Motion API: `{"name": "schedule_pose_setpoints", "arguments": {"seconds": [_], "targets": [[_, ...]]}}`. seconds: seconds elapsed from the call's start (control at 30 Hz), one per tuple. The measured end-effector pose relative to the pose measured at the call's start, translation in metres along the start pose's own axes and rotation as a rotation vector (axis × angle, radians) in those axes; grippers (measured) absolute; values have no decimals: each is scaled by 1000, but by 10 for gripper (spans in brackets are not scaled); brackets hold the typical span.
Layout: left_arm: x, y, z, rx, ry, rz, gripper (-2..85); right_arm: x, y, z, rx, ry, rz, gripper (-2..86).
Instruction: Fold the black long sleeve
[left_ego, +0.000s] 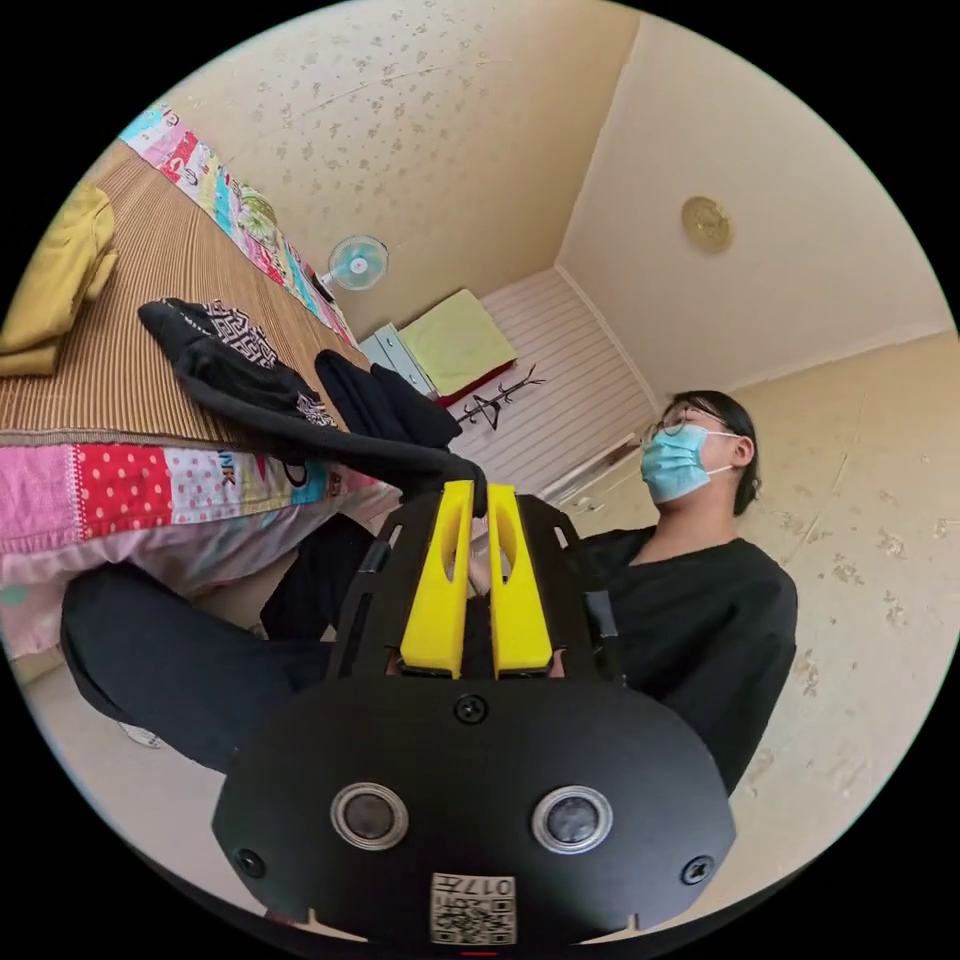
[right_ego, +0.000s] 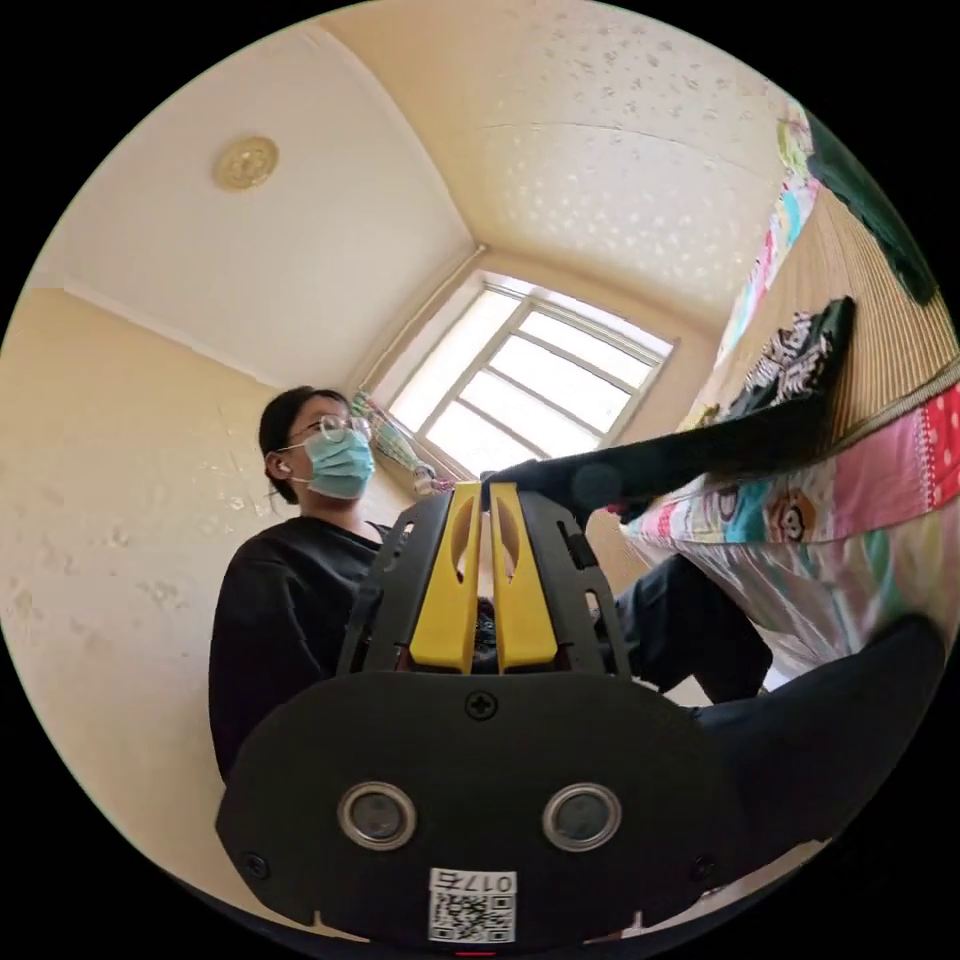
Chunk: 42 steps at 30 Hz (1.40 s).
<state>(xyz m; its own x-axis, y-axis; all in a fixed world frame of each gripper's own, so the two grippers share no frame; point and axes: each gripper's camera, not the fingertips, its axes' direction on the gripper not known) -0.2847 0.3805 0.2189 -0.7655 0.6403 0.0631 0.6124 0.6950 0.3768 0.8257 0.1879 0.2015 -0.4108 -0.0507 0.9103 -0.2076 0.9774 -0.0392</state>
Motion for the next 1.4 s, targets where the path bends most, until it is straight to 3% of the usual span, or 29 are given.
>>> {"name": "schedule_pose_setpoints", "arguments": {"seconds": [0.1, 0.23, 0.43, 0.57, 0.7, 0.87, 1.0, 1.13, 1.27, 1.4], "targets": [[-10, 28, -3, 46, 81, -25, 25, -11, 5, -5, 52, -14, -66, 16], [-53, 30, -21, 259, -42, -191, 21, 20, -9, -10, 110, 334, 108, 14], [-108, -67, -13, 421, -66, -208, 23, 70, -103, 17, 239, 500, 89, 19], [-160, -166, -2, 438, -309, -234, 47, 143, -195, 47, 236, 751, 149, 39], [-178, -200, 3, 480, -468, -197, 147, 213, -233, 67, 253, 888, 213, 104], [-195, -126, 44, 371, -717, -290, 168, 252, -202, 129, 72, 1076, 215, 113], [-214, -53, 67, 362, -720, -391, 189, 271, -151, 182, -74, 1130, 158, 106], [-235, -11, 91, 365, -648, -470, 192, 299, -112, 246, -167, 1042, 148, 109], [-245, 5, 94, 447, -611, -459, 96, 335, -105, 335, -323, 897, 166, 117], [-230, -7, 109, 472, -567, -311, 12, 370, -117, 416, -510, 896, 238, 124]]}}
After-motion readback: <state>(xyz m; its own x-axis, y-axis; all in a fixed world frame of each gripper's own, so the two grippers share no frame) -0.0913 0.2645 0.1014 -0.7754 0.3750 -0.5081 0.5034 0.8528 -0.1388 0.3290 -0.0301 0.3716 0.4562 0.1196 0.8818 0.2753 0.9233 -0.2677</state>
